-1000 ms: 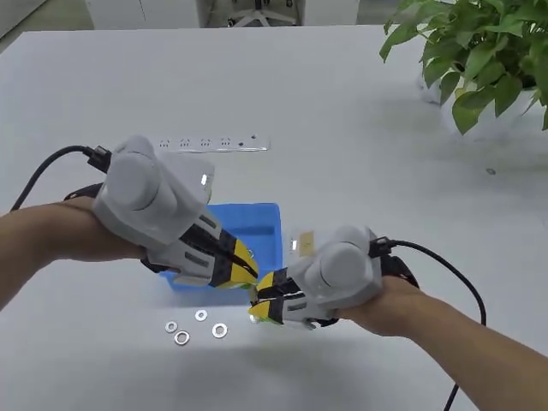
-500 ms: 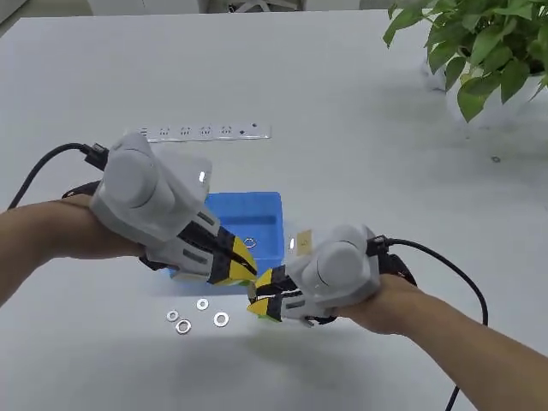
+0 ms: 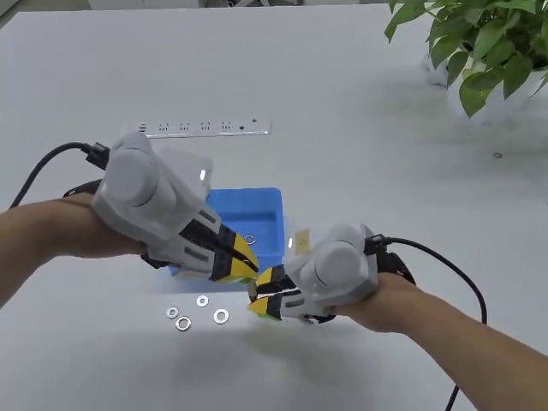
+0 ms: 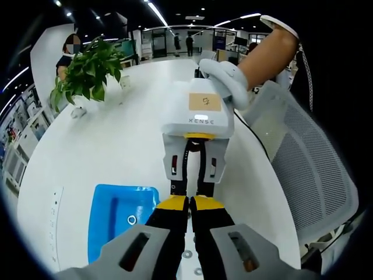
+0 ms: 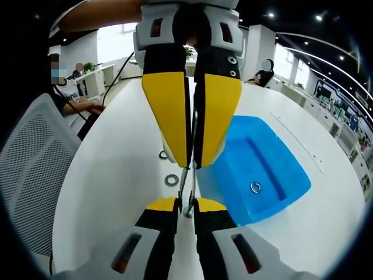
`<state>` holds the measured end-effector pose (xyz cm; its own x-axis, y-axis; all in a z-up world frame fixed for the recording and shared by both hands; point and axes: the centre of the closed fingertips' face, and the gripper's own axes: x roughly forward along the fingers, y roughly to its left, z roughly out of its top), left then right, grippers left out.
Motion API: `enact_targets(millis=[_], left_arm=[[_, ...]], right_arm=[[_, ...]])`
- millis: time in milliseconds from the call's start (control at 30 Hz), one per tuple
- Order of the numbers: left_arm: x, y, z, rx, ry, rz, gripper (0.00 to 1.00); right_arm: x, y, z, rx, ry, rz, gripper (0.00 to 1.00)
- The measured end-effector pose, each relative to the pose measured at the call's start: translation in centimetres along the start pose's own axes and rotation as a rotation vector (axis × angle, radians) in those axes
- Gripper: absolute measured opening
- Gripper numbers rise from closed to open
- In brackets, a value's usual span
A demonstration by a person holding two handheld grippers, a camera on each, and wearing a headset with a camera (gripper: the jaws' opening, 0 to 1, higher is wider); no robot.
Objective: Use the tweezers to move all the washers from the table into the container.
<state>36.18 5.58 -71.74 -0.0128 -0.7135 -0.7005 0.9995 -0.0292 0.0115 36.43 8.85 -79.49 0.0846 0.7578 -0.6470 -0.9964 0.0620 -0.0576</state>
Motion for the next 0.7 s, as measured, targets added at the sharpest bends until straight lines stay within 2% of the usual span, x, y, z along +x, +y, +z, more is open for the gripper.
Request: enact_targets(millis=[333,700], left_arm=[[0.14,-0.07,0.14,-0.005,-0.009,-0.005,0.06],[-0.13,-0.27,0.27,0.003,0.0,-0.005,0.06]], right_arm=[[-0.04,0.05,-0.07,0.036,-0.004,0.004,0.1],[-0.35,0.22,0.09,0.028,0.006,0.003,0.1]])
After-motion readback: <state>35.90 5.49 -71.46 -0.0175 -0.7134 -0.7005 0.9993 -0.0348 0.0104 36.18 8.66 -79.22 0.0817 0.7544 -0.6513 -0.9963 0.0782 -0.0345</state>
